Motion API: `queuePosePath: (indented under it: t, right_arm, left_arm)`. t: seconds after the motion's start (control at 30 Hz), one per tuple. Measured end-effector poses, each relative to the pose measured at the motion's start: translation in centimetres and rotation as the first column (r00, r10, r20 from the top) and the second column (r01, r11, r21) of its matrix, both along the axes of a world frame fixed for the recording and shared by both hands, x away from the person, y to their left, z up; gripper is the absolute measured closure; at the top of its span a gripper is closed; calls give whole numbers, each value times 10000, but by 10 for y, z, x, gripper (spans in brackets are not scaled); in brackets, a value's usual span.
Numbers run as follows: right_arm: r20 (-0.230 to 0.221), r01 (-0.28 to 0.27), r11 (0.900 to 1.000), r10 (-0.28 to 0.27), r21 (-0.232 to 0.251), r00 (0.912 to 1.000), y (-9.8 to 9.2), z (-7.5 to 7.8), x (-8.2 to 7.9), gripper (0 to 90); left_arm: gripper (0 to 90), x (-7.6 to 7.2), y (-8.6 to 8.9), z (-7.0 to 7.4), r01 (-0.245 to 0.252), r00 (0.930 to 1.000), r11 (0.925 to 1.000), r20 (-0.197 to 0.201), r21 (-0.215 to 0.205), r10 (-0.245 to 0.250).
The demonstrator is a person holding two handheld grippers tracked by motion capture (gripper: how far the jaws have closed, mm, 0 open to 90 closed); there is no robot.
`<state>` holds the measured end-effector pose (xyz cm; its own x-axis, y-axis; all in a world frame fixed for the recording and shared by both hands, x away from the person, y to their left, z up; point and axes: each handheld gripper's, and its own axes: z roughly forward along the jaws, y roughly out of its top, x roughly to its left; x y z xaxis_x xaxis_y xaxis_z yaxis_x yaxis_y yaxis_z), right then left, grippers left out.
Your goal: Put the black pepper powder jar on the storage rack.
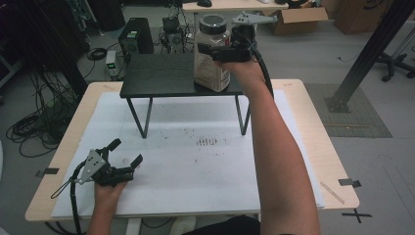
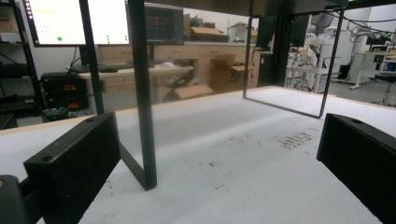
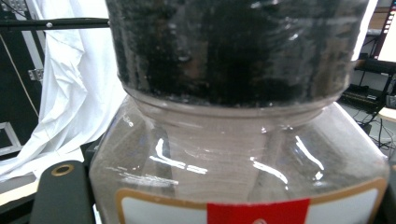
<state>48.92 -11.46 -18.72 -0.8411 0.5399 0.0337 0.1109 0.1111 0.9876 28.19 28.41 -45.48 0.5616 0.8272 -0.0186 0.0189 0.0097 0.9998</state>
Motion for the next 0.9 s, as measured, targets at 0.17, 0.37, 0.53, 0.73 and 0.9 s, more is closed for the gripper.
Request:
queuePosePath:
  t: [0.17, 0.37, 0.53, 0.73, 0.9]
  right_arm:
    - [-158, 224, 9997, -223, 56, 9996, 1, -2, 0, 134]
    - [-302, 355, 9991, -348, 233, 9989, 0, -3, -2, 88]
    - [-210, 479, 9983, -472, 338, 9987, -3, -2, -4, 56]
    - [-186, 561, 9959, -549, 706, 9983, -9, -2, -7, 0]
    - [-113, 382, 9959, -374, 824, 9992, -12, -2, -10, 0]
  left_arm:
    - [2, 0, 0, 0, -2, 10000, 10000, -8, -9, 2]
    - [2, 0, 0, 0, 1, 10000, 10000, -10, -1, -1]
    - [2, 0, 0, 0, 5, 10000, 10000, -15, 19, -5]
    - [2, 0, 0, 0, 5, 10000, 10000, -31, 17, -5]
    - [2, 0, 0, 0, 13, 10000, 10000, -26, 26, -13]
